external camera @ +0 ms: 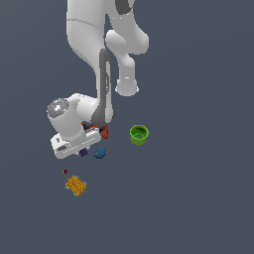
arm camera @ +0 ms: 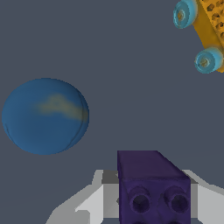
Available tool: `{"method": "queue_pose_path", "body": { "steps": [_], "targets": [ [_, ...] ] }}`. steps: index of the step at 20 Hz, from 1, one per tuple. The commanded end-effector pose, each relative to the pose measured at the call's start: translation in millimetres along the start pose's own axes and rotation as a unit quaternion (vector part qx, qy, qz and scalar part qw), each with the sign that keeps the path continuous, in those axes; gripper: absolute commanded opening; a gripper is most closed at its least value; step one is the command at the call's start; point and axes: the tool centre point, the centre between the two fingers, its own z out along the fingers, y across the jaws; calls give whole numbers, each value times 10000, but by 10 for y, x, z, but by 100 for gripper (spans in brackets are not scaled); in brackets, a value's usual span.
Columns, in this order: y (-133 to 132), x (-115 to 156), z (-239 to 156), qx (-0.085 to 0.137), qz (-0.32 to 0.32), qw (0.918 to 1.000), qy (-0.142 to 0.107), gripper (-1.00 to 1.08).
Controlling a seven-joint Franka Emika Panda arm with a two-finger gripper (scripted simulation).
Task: Pick up a designated object from a clutter of objects.
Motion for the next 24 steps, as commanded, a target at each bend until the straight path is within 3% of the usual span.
{"method": "queue_pose_path", "body": {
  "steps": [1,24],
  "targets": [
    [-113,35,-120,-4,-3,10000,4,-100],
    [-1833,508,-1936,-22,-2,10000,-8,-100]
  ]
}}
